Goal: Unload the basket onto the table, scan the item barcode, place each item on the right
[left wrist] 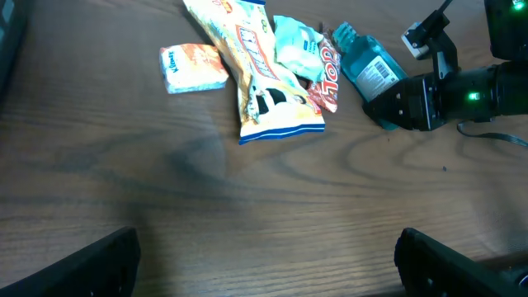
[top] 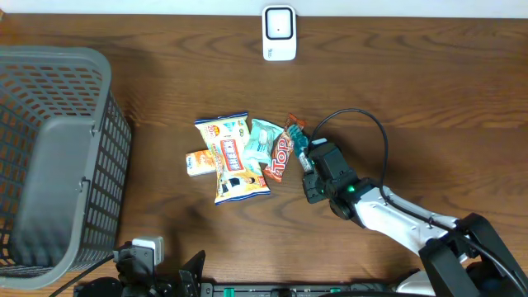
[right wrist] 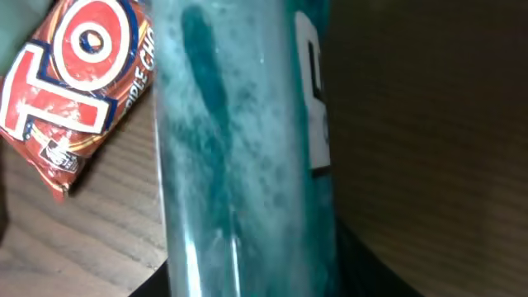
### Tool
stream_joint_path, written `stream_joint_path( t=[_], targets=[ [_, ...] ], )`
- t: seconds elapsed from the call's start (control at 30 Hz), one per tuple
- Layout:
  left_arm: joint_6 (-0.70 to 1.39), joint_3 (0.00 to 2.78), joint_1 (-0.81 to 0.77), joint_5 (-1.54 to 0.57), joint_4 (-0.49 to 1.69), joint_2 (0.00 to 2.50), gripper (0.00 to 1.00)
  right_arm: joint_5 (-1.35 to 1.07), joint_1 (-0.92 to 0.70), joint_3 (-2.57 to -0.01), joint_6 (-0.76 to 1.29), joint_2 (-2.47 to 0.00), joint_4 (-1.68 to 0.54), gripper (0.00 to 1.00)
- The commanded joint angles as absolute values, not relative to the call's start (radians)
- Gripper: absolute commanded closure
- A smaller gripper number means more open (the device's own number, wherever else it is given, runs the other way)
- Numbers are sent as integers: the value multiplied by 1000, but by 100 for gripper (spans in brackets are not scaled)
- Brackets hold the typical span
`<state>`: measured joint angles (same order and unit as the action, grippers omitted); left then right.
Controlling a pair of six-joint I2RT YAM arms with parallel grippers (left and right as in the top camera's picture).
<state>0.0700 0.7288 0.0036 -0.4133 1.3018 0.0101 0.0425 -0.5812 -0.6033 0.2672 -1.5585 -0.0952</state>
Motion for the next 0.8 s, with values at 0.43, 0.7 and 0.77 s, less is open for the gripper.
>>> stream_joint_path(
  t=[0.43,0.7,0.77],
  targets=[
    [53,733,-1,-414,1302,3,2,-331,-537,-671,105,-1233,-348,99],
    [53,733,-1,-414,1302,3,2,-480,-536,-685,38,-853,-540,99],
    [53,733,-1,-414,1302,3,2,-452,-537,-684,36,-787,-575,99]
  ],
)
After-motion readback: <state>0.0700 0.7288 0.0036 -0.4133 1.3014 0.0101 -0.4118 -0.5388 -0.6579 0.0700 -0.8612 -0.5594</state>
